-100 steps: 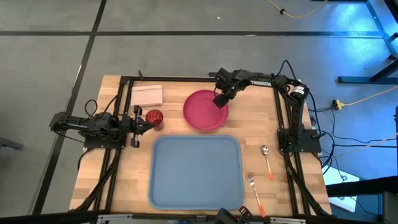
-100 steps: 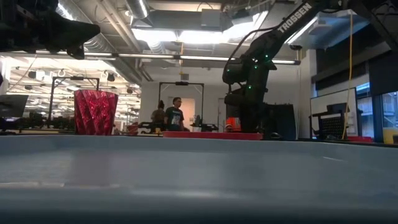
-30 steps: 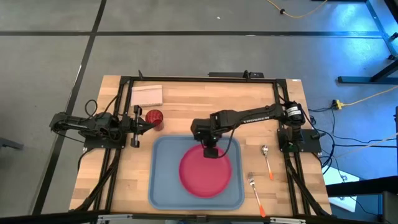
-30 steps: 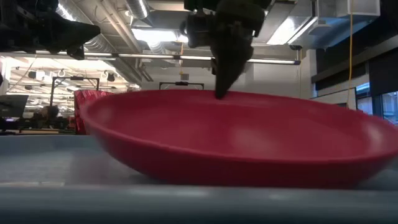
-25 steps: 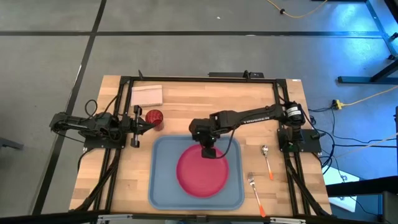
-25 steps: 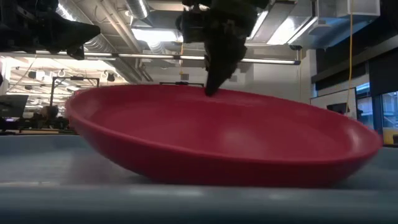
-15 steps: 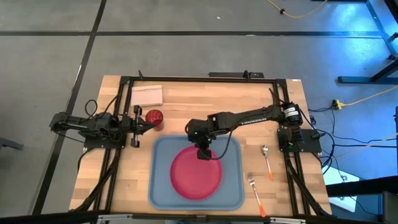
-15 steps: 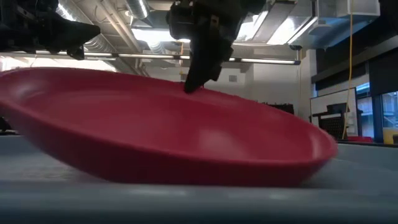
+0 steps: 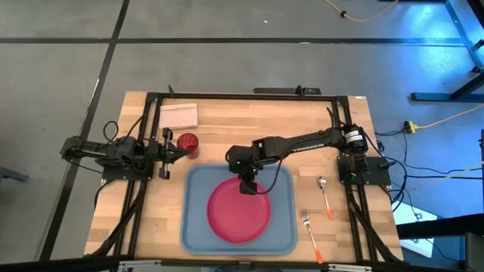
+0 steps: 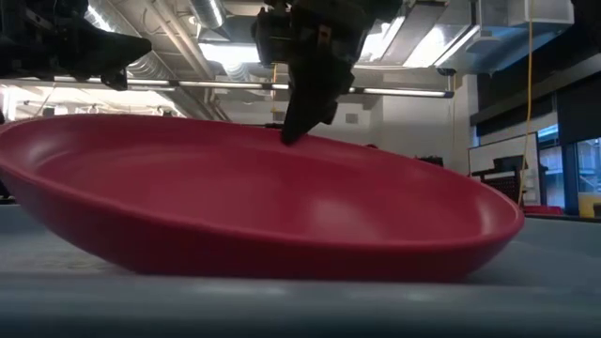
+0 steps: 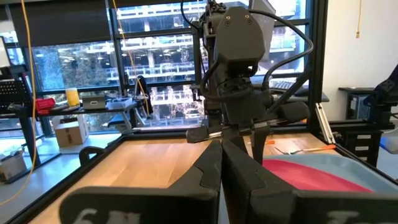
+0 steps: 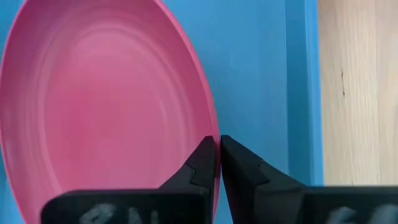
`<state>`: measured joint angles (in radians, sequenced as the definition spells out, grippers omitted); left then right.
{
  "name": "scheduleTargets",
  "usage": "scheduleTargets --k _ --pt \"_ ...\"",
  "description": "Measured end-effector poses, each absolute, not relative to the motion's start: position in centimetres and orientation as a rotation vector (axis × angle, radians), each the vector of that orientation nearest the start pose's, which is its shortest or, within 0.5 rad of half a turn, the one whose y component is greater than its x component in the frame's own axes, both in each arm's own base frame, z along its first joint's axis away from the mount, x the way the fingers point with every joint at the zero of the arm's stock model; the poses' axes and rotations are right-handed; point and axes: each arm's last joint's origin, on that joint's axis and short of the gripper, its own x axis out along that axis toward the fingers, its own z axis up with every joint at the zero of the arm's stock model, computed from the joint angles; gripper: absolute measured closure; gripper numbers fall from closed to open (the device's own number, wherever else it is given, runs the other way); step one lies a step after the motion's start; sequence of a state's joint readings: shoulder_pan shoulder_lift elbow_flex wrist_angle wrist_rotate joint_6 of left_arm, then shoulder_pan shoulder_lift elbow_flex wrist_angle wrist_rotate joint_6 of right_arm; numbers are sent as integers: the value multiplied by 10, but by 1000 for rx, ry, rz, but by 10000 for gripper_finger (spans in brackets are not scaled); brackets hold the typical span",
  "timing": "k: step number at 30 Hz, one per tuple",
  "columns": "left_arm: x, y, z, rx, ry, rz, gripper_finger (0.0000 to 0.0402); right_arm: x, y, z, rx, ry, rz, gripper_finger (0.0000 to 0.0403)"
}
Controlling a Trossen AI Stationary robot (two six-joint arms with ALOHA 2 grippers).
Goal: Pick and place plate/cup/fork/spoon on tray
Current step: Put the red plate on the blue tray
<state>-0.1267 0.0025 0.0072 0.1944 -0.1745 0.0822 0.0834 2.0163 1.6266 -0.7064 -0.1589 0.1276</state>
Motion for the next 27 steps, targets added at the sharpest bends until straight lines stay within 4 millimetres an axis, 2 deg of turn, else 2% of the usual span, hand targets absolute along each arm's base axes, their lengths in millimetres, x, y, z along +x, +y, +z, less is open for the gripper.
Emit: scheduleTargets --k 27 --pt "95 -7 184 52 -195 56 401 424 39 217 117 1122 123 377"
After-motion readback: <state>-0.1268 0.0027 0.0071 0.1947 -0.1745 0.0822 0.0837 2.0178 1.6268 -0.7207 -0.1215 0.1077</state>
